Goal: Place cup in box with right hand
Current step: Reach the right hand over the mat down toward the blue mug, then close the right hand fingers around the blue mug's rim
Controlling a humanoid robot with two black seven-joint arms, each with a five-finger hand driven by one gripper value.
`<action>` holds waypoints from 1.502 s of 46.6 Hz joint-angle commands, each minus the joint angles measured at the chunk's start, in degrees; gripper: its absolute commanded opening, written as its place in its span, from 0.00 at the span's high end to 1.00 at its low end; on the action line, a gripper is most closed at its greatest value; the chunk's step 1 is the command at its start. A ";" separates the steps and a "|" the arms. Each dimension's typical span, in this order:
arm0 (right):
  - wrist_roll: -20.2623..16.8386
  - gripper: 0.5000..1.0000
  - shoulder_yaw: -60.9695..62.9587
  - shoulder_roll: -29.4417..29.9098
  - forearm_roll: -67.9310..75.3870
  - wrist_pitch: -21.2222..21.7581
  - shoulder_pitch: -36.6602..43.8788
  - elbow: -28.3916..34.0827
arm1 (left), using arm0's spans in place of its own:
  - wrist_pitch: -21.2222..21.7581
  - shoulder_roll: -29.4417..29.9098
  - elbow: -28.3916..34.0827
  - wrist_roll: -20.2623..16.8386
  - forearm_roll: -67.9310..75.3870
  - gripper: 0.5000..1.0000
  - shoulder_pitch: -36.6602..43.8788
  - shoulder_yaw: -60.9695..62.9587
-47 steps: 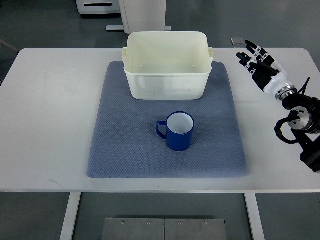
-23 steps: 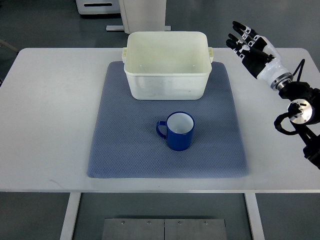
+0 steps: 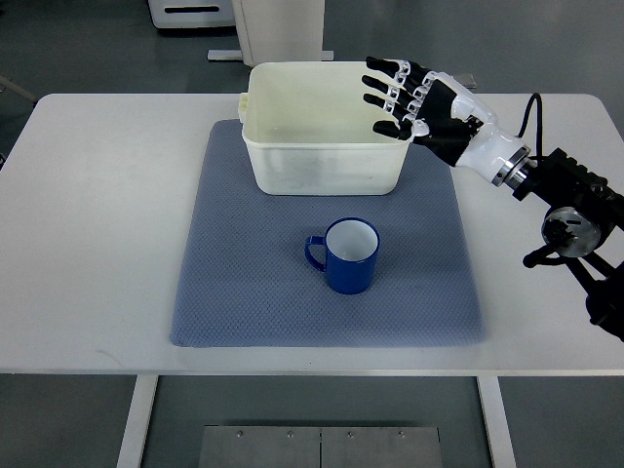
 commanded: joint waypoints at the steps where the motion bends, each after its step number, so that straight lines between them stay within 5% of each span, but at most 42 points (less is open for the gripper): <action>1: -0.01 0.01 -1.07 -0.67 -2.10 1.43 0.07 1.06 | 0.00 0.00 0.00 0.00 0.00 0.00 0.00 0.00; 70: -0.01 0.03 -15.31 -1.99 -14.76 -2.17 -0.72 0.27 | 0.00 0.00 0.00 0.00 0.00 0.00 0.00 0.00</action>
